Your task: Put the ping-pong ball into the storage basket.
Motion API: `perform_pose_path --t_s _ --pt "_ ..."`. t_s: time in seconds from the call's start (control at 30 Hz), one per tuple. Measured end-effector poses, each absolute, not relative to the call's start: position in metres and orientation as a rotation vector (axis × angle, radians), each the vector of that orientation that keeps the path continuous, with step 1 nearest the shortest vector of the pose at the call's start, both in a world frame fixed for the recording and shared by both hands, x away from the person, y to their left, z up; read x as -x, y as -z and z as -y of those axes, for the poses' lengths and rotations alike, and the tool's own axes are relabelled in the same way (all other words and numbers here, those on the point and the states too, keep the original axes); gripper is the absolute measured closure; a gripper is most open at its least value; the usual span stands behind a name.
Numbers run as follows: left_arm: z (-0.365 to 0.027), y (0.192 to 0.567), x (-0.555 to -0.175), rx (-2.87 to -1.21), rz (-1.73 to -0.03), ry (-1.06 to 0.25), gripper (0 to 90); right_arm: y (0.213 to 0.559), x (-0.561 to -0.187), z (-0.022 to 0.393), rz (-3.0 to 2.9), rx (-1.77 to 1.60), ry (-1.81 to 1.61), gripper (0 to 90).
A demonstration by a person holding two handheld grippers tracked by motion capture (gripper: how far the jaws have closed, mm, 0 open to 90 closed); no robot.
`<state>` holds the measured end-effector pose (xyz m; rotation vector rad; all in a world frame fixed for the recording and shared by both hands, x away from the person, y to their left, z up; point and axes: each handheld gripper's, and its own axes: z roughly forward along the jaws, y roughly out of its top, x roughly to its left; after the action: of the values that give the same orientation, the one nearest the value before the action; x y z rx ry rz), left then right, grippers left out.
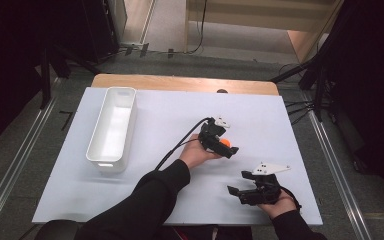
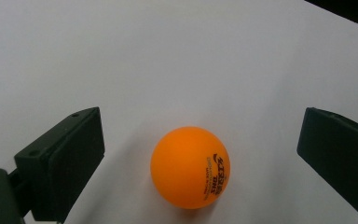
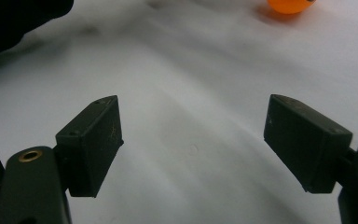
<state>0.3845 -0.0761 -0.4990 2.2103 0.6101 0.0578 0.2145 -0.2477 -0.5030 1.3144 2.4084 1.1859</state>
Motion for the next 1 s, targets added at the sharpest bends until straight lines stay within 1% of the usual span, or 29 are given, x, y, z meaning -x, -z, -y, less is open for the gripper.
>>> perform_pose_path --t_s 0.33,0.37,0.43,0.77,0.9,1.0 --pt "0.076 0.508 -0.384 -2.225 -0.601 -0.071 1.1 0.503 -0.215 0.248 -2.407 -1.316 -1.188 18.1" --pt "0.076 0.51 -0.383 -2.228 -0.598 -0.073 1.4 0.503 -0.215 0.248 -2.407 -1.317 -1.188 18.0" --pt "0.077 0.512 -0.382 -2.235 -0.597 -0.095 5.8 0.503 -0.214 0.248 -2.406 -1.318 -1.19 18.1" --pt "0.08 0.518 -0.378 -2.272 -0.572 -0.132 6.1 0.503 -0.214 0.248 -2.408 -1.319 -1.188 18.1" --pt "0.081 0.518 -0.377 -2.284 -0.559 -0.149 8.1 0.503 -0.214 0.248 -2.405 -1.321 -1.191 18.0" --pt "0.082 0.518 -0.376 -2.302 -0.561 -0.176 13.8 0.503 -0.214 0.248 -2.403 -1.32 -1.19 18.1"
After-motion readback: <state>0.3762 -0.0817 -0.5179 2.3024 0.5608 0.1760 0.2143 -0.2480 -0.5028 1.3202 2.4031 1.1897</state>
